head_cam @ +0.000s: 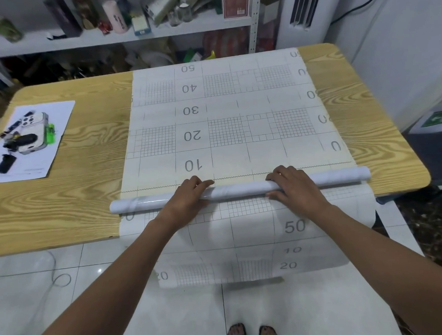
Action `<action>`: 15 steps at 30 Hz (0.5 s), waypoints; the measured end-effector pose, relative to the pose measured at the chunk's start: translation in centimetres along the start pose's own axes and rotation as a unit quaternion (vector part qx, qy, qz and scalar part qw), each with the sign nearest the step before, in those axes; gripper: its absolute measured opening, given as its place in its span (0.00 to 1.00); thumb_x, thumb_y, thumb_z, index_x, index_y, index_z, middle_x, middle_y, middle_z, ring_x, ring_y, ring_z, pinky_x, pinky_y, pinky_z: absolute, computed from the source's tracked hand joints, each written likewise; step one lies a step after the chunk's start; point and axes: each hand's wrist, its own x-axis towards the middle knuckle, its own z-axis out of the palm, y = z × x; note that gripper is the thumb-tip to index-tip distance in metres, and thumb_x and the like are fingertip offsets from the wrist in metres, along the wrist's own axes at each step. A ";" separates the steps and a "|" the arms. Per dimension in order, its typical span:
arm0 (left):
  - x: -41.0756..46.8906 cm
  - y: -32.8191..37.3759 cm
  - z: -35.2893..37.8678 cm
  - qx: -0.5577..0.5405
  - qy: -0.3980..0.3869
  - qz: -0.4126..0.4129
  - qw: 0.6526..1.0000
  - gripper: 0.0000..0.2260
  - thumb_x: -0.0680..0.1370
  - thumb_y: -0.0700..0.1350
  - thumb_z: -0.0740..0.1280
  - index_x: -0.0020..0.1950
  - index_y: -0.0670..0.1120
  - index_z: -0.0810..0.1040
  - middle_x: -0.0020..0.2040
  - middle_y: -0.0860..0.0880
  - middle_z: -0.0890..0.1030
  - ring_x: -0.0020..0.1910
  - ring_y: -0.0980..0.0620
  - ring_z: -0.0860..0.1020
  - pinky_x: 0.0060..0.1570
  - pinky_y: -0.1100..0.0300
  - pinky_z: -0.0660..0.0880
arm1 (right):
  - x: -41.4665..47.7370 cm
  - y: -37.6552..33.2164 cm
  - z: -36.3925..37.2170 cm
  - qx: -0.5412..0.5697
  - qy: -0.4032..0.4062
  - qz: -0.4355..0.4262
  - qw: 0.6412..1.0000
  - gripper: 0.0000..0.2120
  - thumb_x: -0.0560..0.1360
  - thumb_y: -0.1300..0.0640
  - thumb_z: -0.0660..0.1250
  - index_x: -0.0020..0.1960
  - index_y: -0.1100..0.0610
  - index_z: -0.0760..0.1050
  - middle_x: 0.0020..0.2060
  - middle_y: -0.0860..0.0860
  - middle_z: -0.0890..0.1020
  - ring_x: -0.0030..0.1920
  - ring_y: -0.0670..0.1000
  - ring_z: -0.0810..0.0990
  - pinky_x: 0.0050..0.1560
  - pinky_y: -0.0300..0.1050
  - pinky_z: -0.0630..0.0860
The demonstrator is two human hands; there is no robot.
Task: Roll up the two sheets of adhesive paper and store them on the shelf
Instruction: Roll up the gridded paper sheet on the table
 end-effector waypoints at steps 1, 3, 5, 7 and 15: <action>0.0 0.1 -0.1 -0.003 -0.002 -0.005 1.000 0.22 0.71 0.35 0.69 0.64 0.41 0.72 0.50 0.41 0.74 0.45 0.41 0.72 0.47 0.52 0.70 | 0.1 0.0 0.0 0.001 -0.002 -0.001 1.000 0.15 0.71 0.49 0.71 0.54 0.56 0.76 0.48 0.52 0.77 0.43 0.55 0.75 0.43 0.49 0.70; 0.0 0.3 -0.3 0.003 -0.003 -0.004 1.000 0.21 0.69 0.34 0.71 0.62 0.40 0.74 0.48 0.41 0.76 0.44 0.40 0.73 0.45 0.52 0.70 | 0.2 0.0 -0.1 0.001 -0.006 0.003 1.000 0.15 0.72 0.49 0.70 0.54 0.56 0.76 0.48 0.52 0.77 0.43 0.55 0.75 0.43 0.49 0.69; 0.0 0.2 -0.4 0.026 0.006 0.012 1.000 0.19 0.66 0.35 0.73 0.56 0.39 0.78 0.44 0.41 0.78 0.40 0.39 0.75 0.41 0.52 0.71 | 0.2 0.0 0.0 0.003 -0.006 0.006 1.000 0.15 0.72 0.50 0.70 0.54 0.56 0.77 0.49 0.52 0.77 0.44 0.56 0.75 0.44 0.50 0.70; 0.0 0.2 -0.5 0.044 0.022 0.016 0.999 0.15 0.67 0.39 0.69 0.53 0.40 0.79 0.41 0.43 0.79 0.38 0.39 0.76 0.38 0.51 0.73 | 0.3 0.0 0.0 0.000 -0.003 0.007 1.000 0.14 0.72 0.51 0.70 0.54 0.57 0.77 0.49 0.52 0.77 0.45 0.56 0.75 0.45 0.50 0.70; 0.0 0.5 -1.1 0.039 0.022 -0.016 0.999 0.14 0.75 0.41 0.65 0.60 0.42 0.75 0.48 0.44 0.80 0.48 0.40 0.73 0.45 0.54 0.62 | 0.6 -0.3 -0.2 -0.023 -0.011 0.013 1.000 0.13 0.76 0.52 0.66 0.57 0.57 0.77 0.49 0.53 0.78 0.47 0.56 0.74 0.46 0.50 0.68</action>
